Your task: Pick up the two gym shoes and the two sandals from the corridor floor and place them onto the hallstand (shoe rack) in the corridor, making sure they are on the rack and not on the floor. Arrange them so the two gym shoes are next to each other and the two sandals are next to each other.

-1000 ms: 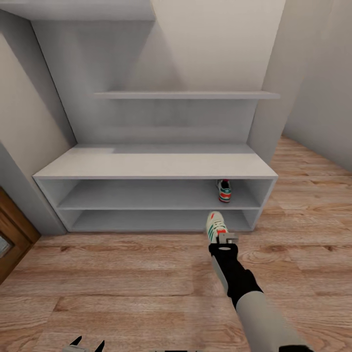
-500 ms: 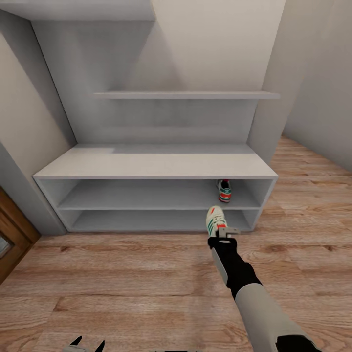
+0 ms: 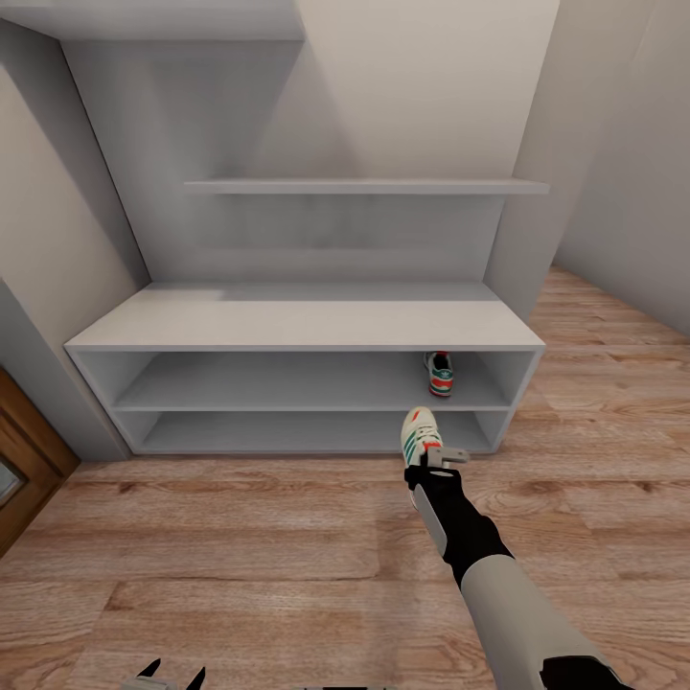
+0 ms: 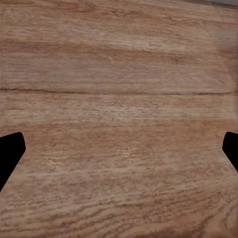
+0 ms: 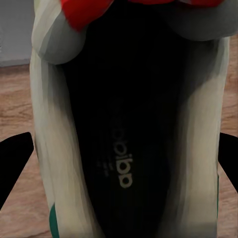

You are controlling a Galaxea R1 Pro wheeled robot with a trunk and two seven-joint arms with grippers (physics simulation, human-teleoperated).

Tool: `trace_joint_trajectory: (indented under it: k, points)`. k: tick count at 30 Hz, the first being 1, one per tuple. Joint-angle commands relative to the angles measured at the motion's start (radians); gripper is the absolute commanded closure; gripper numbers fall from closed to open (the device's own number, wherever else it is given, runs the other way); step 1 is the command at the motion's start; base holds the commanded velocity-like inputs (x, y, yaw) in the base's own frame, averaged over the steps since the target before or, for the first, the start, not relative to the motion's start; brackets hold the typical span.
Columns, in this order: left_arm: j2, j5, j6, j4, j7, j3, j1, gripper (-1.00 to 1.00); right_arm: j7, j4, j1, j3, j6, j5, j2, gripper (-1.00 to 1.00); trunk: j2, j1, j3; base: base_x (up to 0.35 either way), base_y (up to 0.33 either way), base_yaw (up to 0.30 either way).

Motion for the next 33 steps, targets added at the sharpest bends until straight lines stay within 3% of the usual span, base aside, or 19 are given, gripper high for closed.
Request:
trace_joint_trajectory:
  k: [1,19,33]
  points:
    - [-0.001,0.004,0.001,0.001,-0.01,0.005,-0.001,-1.0,-0.003,-0.001,0.0,-0.002,0.004,-0.003,0.001,1.0,0.0,0.0,-0.001,0.0,0.0,0.0]
    - [-0.002,0.004,0.0,0.001,-0.011,0.004,-0.001,-1.0,-0.003,-0.003,0.0,-0.005,0.005,-0.002,0.001,1.0,0.0,0.0,-0.001,0.117,0.0,0.0]
    - [-0.002,0.004,0.001,0.002,-0.011,0.004,-0.001,-1.0,-0.003,-0.001,0.0,-0.005,0.004,-0.001,0.001,1.0,0.0,0.0,-0.001,0.308,0.0,0.0]
